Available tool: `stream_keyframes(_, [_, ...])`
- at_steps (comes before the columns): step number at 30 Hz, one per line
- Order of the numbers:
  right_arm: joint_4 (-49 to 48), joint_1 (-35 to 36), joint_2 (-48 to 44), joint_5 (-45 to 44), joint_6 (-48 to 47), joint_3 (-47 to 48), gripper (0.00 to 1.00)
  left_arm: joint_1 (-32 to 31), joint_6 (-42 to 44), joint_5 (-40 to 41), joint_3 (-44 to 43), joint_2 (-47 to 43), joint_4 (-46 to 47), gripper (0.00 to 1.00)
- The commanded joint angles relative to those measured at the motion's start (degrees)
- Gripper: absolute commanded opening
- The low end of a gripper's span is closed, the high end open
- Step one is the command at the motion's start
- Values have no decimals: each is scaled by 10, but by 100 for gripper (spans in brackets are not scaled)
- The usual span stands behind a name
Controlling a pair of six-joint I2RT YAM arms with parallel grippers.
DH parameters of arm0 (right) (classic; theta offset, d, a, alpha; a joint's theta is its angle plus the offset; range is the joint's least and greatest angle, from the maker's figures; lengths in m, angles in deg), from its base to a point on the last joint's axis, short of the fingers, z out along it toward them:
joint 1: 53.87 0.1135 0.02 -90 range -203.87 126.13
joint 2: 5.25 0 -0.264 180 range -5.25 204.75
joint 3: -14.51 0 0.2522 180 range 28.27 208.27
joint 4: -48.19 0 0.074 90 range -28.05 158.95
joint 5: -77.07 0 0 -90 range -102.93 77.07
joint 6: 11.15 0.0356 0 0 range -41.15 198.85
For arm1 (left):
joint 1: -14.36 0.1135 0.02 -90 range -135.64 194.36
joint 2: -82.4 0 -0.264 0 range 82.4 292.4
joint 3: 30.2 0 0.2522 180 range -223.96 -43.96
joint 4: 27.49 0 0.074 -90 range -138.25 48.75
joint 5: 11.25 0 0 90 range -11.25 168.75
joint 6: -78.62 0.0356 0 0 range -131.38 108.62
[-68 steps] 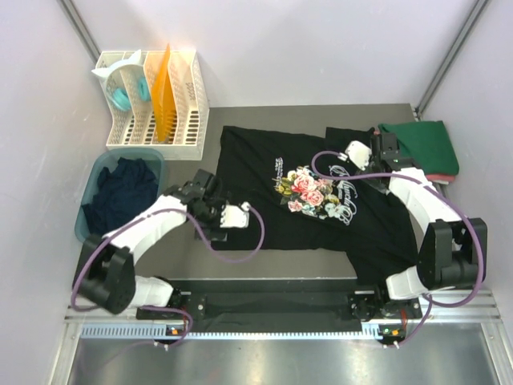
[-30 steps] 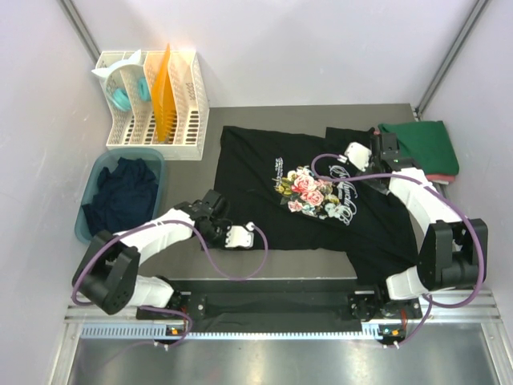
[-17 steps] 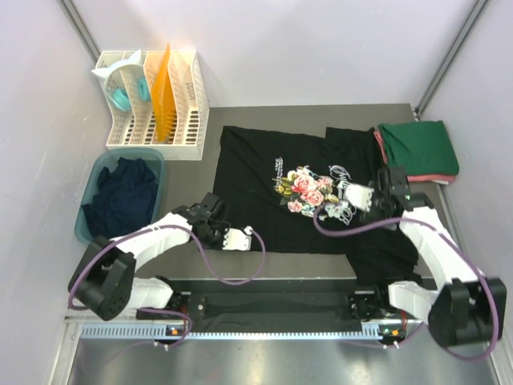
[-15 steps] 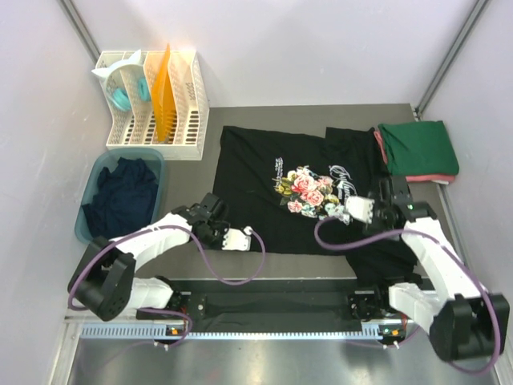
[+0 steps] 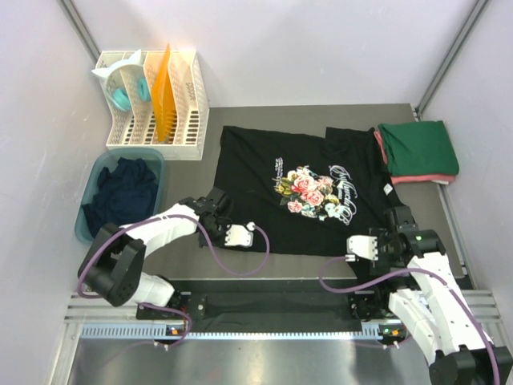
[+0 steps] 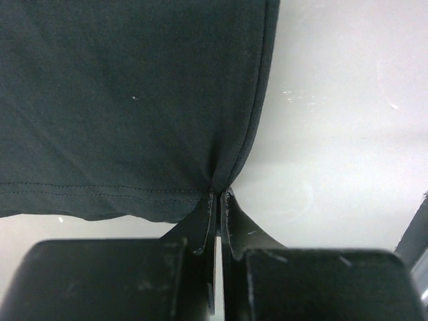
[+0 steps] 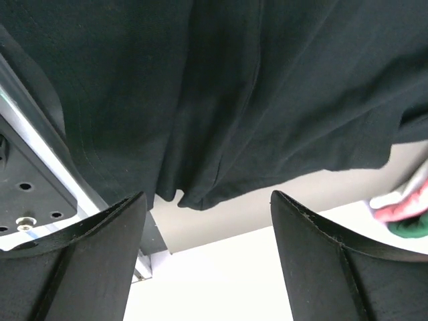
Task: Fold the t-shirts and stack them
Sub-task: Flatten out the tshirt, then grap the side of the flattened tshirt closest away from the robot with both arms
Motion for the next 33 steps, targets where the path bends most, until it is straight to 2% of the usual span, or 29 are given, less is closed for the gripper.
stream_keyframes(1, [16,1,31,32,18,-7,76,6,13,42,-16,33,14,0])
stream_keyframes(8, [-52,1,140,54,45,30,75,21,25,47,-51,47,4,0])
stream_keyframes(21, [-64,0,305,39,38,125,73,58,30,56,-66,41,-4,0])
stream_keyframes(33, [-76,2,354,27,41,132,70,85,48,53,-87,56,8,0])
